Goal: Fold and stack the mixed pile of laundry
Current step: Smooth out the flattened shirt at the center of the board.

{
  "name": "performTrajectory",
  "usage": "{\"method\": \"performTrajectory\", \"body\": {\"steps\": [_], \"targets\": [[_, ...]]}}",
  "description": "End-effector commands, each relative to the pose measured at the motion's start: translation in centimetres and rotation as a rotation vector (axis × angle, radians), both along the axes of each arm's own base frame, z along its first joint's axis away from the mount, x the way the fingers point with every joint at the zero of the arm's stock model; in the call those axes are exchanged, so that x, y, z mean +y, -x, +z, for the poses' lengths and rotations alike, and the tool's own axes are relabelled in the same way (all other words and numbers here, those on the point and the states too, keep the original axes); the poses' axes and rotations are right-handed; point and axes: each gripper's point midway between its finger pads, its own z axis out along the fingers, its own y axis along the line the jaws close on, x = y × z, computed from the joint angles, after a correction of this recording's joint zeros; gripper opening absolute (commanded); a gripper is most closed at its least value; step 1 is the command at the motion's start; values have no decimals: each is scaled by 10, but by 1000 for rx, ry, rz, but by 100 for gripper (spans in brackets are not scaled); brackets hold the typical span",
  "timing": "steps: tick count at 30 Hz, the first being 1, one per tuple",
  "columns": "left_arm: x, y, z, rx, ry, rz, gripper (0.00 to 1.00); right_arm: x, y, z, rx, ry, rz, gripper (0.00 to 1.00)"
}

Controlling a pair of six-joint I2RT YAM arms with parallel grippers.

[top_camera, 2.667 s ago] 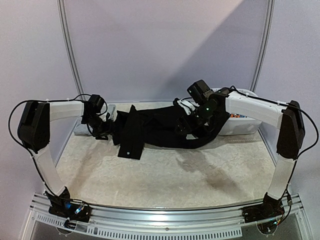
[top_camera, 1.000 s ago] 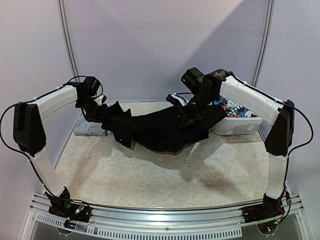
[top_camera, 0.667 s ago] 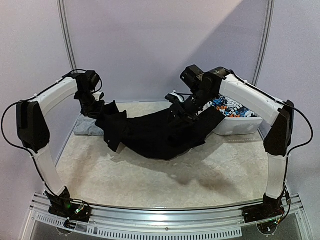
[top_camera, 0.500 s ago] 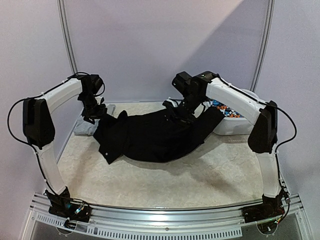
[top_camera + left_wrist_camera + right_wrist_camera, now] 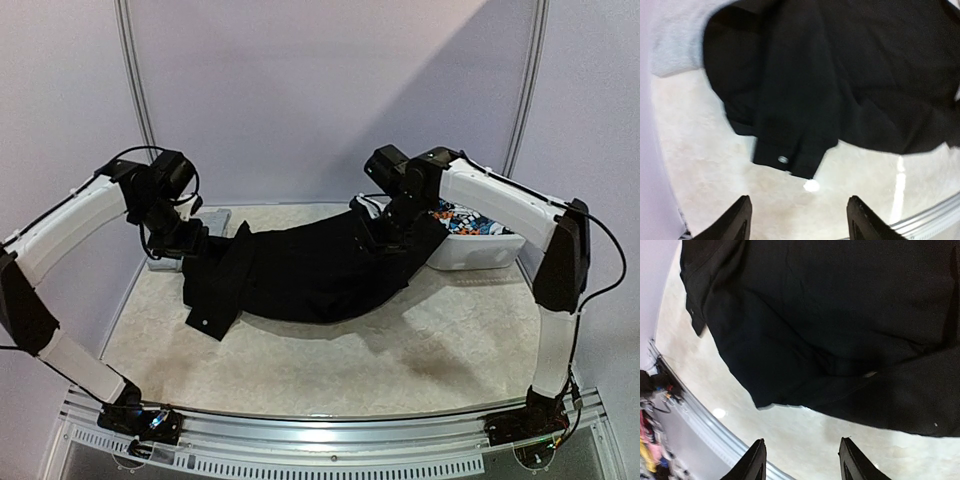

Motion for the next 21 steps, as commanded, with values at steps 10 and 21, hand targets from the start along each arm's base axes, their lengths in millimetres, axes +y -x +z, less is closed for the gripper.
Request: {"method": "performTrajectory", "body": {"steps": [10, 21], "targets": [[-63, 65, -49, 17, 180, -162, 60, -28, 39, -48, -408, 56, 278, 53], [-106, 52, -35, -25, 241, -220, 60, -106, -15, -28, -365, -458, -416, 55]]}}
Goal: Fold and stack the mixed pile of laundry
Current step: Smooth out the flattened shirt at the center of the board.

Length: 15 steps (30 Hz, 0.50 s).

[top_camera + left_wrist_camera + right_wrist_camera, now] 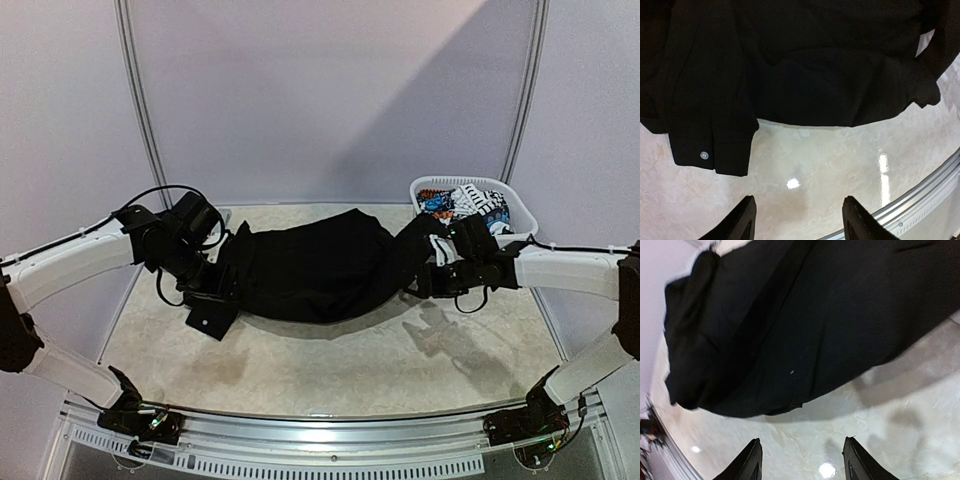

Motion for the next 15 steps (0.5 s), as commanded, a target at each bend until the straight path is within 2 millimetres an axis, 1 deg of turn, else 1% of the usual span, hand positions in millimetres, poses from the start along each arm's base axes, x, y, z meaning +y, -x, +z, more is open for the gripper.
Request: {"method": "performTrajectory", "body": {"steps": [1, 6, 8, 10, 12, 15], "targets": [[-25, -11, 15, -39, 59, -32, 60, 1, -28, 50, -130, -301, -178, 55], [-36, -13, 12, -18, 71, -55, 61, -34, -51, 66, -203, -387, -317, 55], [-39, -14, 14, -18, 75, -65, 60, -43, -60, 64, -192, -400, -355, 53], [-41, -15, 17, -22, 72, -75, 60, -45, -66, 62, -184, -409, -377, 52], [-41, -16, 19, -22, 65, -82, 60, -43, -70, 63, -182, -424, -377, 51], [-41, -15, 20, -21, 60, -88, 59, -40, -77, 61, -173, -434, -386, 47]]}}
